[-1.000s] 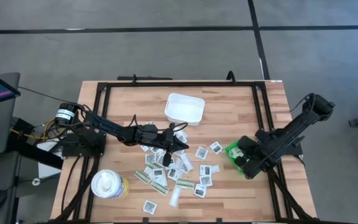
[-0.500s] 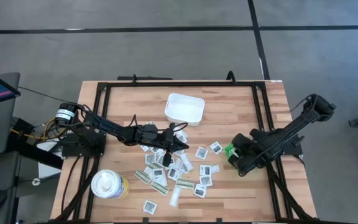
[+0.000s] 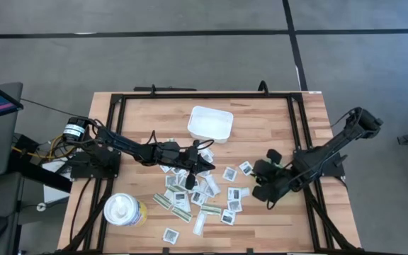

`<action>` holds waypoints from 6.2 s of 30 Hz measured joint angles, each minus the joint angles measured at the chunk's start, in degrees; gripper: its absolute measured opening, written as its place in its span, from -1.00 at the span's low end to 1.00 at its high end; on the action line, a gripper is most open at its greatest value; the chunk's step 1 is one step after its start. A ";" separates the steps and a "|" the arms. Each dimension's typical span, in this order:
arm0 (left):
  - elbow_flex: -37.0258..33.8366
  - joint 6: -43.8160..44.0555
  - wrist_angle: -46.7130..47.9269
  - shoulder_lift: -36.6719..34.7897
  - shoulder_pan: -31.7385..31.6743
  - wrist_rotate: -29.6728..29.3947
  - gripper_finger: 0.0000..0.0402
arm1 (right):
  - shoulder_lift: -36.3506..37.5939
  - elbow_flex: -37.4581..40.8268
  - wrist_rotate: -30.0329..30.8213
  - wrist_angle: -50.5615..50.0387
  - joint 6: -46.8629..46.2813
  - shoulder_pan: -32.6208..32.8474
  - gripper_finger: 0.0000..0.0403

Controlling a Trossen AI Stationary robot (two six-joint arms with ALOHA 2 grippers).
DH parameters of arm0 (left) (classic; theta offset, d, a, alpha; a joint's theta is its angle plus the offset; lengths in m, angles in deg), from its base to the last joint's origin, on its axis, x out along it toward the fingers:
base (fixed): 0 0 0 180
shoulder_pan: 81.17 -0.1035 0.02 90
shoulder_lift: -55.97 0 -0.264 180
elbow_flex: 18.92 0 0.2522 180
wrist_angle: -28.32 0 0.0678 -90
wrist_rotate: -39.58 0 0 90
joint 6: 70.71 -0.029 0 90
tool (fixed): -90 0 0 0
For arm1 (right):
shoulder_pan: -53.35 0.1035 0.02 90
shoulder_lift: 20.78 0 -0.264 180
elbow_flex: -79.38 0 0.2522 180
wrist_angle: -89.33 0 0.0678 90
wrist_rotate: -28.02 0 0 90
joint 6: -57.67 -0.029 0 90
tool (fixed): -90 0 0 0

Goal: Pick & Place First Aid Supplies
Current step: Put the bandage pack into the green bin

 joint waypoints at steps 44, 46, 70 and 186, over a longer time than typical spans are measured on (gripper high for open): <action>2.66 -14.40 1.26 21.19 -0.04 10.13 -0.25 | 0.00 0.04 2.19 7.65 11.15 -7.24 -0.68; 3.32 -14.40 1.21 22.15 -0.02 10.15 -0.25 | 0.00 0.05 2.17 7.65 11.13 -7.24 -0.68; 3.35 -13.68 1.46 20.74 -1.73 9.88 -0.95 | -1.36 0.06 3.02 7.92 12.02 -8.93 -0.68; -0.21 -10.69 7.09 2.03 -3.13 5.02 -0.52 | -20.38 3.08 -29.54 19.84 28.96 -18.71 -0.96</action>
